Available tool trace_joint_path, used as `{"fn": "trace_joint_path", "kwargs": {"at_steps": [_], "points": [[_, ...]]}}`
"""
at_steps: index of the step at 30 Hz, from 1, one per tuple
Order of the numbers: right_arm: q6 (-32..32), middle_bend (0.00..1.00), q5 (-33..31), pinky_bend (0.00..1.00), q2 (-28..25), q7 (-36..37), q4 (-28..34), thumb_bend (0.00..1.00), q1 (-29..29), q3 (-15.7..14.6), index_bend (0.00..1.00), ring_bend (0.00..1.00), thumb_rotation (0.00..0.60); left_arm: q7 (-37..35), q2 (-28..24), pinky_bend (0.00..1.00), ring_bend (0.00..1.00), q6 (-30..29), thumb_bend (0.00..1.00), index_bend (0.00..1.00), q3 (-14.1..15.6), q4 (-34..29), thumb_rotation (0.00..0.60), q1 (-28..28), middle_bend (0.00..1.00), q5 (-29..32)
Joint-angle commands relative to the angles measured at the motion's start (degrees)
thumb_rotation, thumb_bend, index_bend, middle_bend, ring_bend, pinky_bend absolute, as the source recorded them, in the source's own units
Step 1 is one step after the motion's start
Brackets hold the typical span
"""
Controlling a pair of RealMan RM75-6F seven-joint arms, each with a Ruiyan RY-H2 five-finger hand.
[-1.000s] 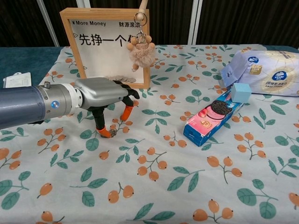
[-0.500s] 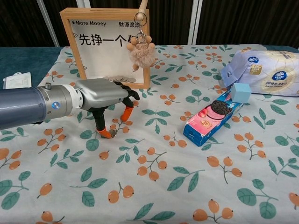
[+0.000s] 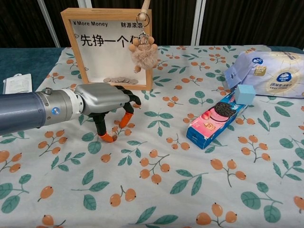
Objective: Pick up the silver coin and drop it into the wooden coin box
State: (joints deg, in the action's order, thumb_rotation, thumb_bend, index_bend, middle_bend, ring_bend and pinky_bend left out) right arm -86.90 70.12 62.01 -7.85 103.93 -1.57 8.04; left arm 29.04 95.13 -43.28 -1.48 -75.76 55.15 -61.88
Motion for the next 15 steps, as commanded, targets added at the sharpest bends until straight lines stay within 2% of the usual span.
{"fn": "trace_joint_path", "kwargs": {"at_steps": [1, 15], "points": [[0.14, 0.05, -0.23, 0.00, -0.03, 0.02, 0.06, 0.37, 0.00, 0.00, 0.10, 0.00, 0.600, 0.08, -0.05, 0.00, 0.00, 0.11, 0.08, 0.58, 0.05, -0.01, 0.600, -0.06, 0.09, -0.07], [0.37, 0.05, -0.78, 0.00, -0.23, 0.04, 0.40, 0.37, 0.04, 0.08, 0.10, 0.00, 0.600, 1.65, -0.32, 0.00, 0.00, 1.05, 0.16, 0.61, 0.19, -0.58, 0.600, 0.09, 0.09, 1.19]]}}
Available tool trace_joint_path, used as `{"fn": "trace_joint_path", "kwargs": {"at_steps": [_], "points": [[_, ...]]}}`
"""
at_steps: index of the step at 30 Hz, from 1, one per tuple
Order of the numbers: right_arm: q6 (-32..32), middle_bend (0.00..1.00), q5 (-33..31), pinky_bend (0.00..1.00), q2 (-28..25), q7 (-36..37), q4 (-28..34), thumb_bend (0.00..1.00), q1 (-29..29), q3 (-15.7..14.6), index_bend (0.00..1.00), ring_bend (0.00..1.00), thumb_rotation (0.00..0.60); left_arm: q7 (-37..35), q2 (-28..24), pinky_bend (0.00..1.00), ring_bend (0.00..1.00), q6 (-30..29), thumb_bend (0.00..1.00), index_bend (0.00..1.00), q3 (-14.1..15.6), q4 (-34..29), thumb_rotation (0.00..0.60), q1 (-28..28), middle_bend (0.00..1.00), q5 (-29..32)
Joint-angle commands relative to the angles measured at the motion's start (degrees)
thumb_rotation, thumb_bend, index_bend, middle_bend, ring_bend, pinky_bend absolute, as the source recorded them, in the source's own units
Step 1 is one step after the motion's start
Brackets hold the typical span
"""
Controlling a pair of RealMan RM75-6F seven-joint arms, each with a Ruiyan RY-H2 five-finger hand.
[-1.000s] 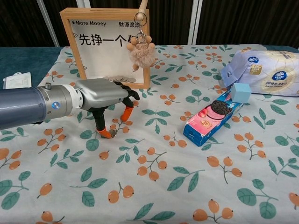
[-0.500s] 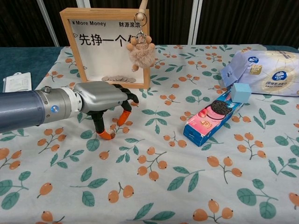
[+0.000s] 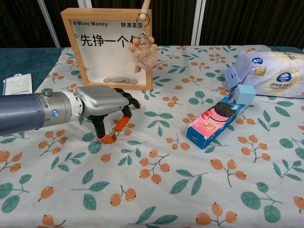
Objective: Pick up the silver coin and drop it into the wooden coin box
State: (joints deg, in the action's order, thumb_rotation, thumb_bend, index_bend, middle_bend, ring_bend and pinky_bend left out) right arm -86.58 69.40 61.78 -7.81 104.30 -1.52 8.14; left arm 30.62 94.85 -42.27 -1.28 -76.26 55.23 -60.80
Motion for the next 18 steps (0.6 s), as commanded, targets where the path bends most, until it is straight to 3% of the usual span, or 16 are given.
{"fn": "trace_joint_path", "kwargs": {"at_steps": [1, 10, 18], "points": [[0.10, 0.05, -0.13, 0.00, -0.01, 0.00, 0.04, 0.37, -0.01, -0.05, 0.10, 0.00, 0.600, 0.14, -0.07, 0.00, 0.00, 0.10, 0.18, 0.61, -0.01, -0.16, 0.600, 0.02, 0.09, 0.21], [0.18, 0.05, -0.57, 0.00, -0.16, 0.04, 0.31, 0.37, -0.02, 0.07, 0.10, 0.00, 0.600, 1.11, -0.62, 0.00, 0.00, 1.25, 0.29, 0.63, 0.27, -0.92, 0.600, 0.40, 0.09, 2.04], [0.14, 0.05, -0.92, 0.00, -0.11, -0.07, 0.49, 0.37, -0.02, 0.14, 0.10, 0.00, 0.600, 3.61, -0.90, 0.00, 0.00, 1.05, 0.34, 0.64, 0.68, -1.59, 0.600, 0.92, 0.09, 4.72]]}}
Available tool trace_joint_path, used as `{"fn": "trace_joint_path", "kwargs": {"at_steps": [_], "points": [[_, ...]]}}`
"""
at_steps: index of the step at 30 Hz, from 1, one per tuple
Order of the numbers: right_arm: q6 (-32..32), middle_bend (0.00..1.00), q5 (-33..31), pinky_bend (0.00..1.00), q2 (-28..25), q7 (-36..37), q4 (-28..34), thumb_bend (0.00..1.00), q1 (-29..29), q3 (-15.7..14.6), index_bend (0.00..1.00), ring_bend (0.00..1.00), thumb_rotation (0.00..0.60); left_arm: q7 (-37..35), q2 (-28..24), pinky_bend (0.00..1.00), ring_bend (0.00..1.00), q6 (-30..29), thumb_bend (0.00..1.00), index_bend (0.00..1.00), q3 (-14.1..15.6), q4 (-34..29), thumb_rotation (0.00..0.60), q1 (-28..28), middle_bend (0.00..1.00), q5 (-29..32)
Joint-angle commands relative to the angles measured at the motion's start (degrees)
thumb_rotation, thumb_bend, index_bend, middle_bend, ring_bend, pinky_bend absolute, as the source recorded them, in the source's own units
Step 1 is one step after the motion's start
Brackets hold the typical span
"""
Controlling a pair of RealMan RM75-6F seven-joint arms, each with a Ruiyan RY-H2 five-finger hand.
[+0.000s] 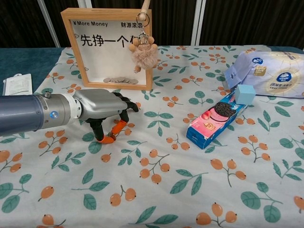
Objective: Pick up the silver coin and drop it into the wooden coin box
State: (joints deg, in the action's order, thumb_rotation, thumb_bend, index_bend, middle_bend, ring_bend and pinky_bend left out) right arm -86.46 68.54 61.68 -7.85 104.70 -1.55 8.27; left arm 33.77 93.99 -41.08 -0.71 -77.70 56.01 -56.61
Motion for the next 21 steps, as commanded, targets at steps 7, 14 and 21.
{"fn": "trace_joint_path", "kwargs": {"at_steps": [7, 14, 21], "points": [[-0.36, 0.05, 0.06, 0.00, 0.22, -0.09, -0.05, 0.37, -0.06, 0.06, 0.10, 0.00, 0.600, 2.38, -0.21, 0.00, 0.00, -0.82, 0.36, 0.64, 0.37, -0.87, 0.600, 0.52, 0.10, 2.94], [-0.20, 0.05, -0.03, 0.00, 0.20, -0.11, 0.01, 0.37, -0.01, 0.03, 0.10, 0.00, 0.600, 3.49, 0.04, 0.00, 0.00, -1.37, 0.44, 0.64, 0.40, -0.74, 0.600, 0.83, 0.11, 5.03], [0.01, 0.05, -0.16, 0.00, 0.09, -0.04, 0.12, 0.37, 0.03, 0.00, 0.10, 0.00, 0.600, 5.28, 0.74, 0.00, 0.00, -1.67, 0.46, 0.64, 0.90, -0.20, 0.600, 1.36, 0.12, 7.46]]}}
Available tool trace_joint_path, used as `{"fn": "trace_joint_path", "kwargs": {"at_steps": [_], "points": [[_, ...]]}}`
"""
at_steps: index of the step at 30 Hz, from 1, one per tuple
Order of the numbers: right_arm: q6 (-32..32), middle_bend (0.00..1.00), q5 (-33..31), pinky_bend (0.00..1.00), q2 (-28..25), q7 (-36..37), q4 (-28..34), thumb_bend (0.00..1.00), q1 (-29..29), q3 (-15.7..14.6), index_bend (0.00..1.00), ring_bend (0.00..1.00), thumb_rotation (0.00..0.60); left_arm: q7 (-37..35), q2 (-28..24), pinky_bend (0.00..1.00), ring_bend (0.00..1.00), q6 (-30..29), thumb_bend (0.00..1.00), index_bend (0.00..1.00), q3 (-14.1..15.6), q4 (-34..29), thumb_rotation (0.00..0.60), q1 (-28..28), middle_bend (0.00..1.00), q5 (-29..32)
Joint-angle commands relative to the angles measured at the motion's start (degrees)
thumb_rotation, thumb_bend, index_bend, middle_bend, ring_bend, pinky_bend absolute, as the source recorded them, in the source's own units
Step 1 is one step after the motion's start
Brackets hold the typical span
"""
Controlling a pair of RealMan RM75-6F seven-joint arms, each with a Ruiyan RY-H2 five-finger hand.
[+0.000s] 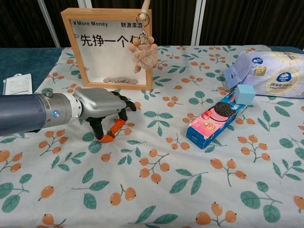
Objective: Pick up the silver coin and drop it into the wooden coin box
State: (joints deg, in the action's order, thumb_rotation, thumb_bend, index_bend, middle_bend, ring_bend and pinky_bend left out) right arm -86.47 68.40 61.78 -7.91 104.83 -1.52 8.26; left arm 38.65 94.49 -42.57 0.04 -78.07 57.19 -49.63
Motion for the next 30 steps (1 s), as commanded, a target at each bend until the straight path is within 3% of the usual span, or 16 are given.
{"fn": "trace_joint_path", "kwargs": {"at_steps": [1, 11, 30], "points": [[0.06, 0.05, -0.08, 0.00, -0.02, 0.04, 0.00, 0.37, 0.00, 0.00, 0.10, 0.00, 0.600, 0.67, 0.36, 0.00, 0.00, -0.27, 0.46, 0.63, 0.20, 0.24, 0.600, 0.28, 0.12, 0.79], [0.25, 0.05, -0.16, 0.00, -0.04, -0.10, 0.04, 0.37, 0.06, -0.12, 0.10, 0.00, 0.600, 2.67, 0.47, 0.00, 0.00, -0.57, 0.48, 0.64, 0.65, -0.11, 0.600, 1.14, 0.17, 3.53], [0.65, 0.05, -0.50, 0.00, -0.21, 0.16, 0.29, 0.37, 0.14, -0.16, 0.10, 0.00, 0.600, 3.09, -0.45, 0.00, 0.00, -0.71, 0.64, 0.66, 1.42, -1.65, 0.600, 2.55, 0.23, 4.99]]}}
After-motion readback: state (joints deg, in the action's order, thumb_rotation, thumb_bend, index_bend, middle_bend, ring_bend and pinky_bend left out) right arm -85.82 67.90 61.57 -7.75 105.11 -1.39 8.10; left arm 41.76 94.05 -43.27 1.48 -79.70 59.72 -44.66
